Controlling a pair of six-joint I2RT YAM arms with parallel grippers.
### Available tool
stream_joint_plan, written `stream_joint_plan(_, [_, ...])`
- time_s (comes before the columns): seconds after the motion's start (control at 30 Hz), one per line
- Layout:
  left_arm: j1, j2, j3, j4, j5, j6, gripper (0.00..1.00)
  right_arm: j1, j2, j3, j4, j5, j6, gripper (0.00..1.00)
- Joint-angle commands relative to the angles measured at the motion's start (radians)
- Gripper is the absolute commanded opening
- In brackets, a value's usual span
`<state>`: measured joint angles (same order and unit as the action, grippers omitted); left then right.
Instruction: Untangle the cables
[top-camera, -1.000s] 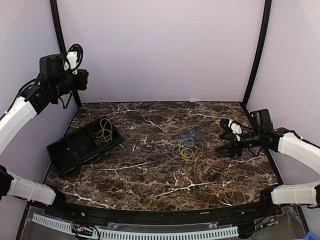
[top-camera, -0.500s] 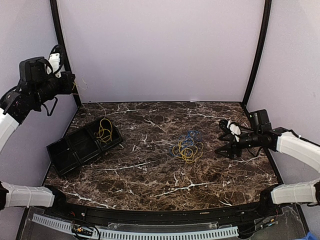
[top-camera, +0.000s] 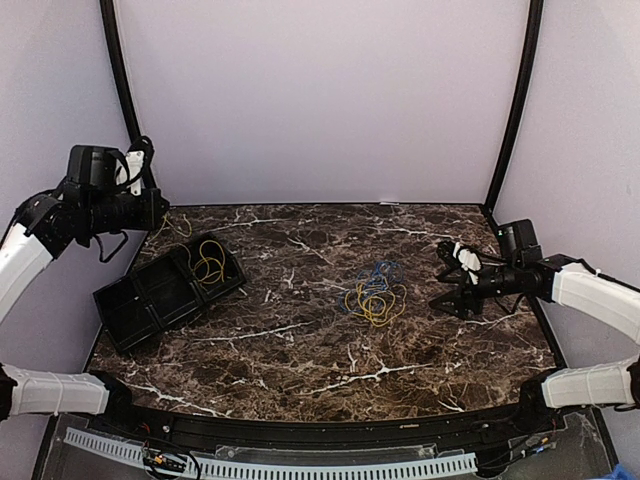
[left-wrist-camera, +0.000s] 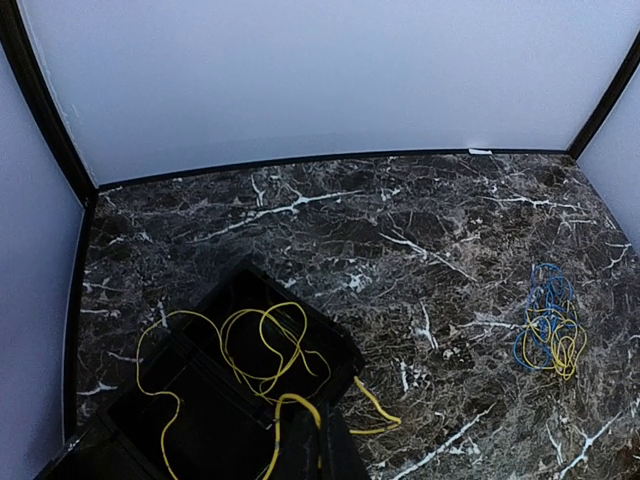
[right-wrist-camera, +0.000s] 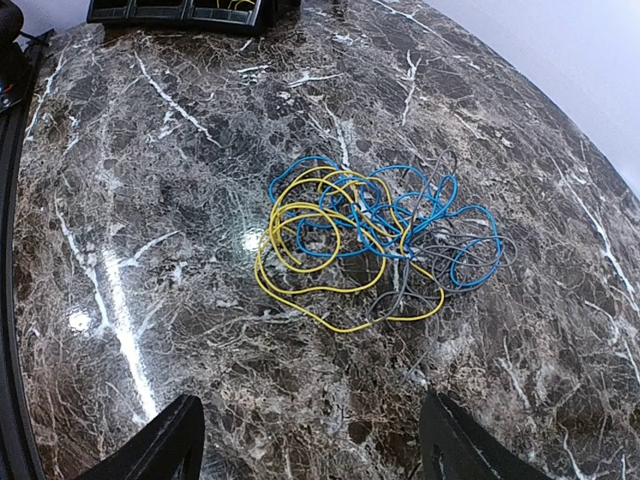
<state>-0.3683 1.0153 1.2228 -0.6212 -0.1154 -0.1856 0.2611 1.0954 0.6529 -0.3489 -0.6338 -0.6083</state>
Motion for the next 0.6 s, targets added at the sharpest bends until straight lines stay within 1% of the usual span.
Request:
stream_joint_plan(0.0, [0.006,0.022,-0.013,0.088,0.090,-0.046,0.00,-0.002,-0.011,0.020,0.001,-0.013,-0.006,0.75])
stream_joint_plan(0.03, [0.006,0.031,0.005,0.099,0.108,-0.053,0.00,-0.003,-0.013,0.019,0.001,-0.011,-0.006,0.75])
stream_joint_plan(0.1, [0.006,0.061,0.031,0.133,0.187,-0.073,0.00,-0.002,-0.018,0.018,0.001,-0.009,-0.005,0.75])
stream_joint_plan(0.27, [0.006,0.124,0.030,0.249,0.377,-0.139,0.00,-0.003,-0.027,0.015,0.002,0.003,-0.006,0.75])
stream_joint_plan(0.4, [-0.005,0.160,-0.004,0.317,0.470,-0.181,0.00,-0.003,-0.029,0.011,0.004,0.005,-0.008,0.76])
stream_joint_plan(0.57, [-0.049,0.194,-0.014,0.373,0.561,-0.191,0.00,-0.003,-0.013,0.014,0.003,0.003,-0.011,0.75])
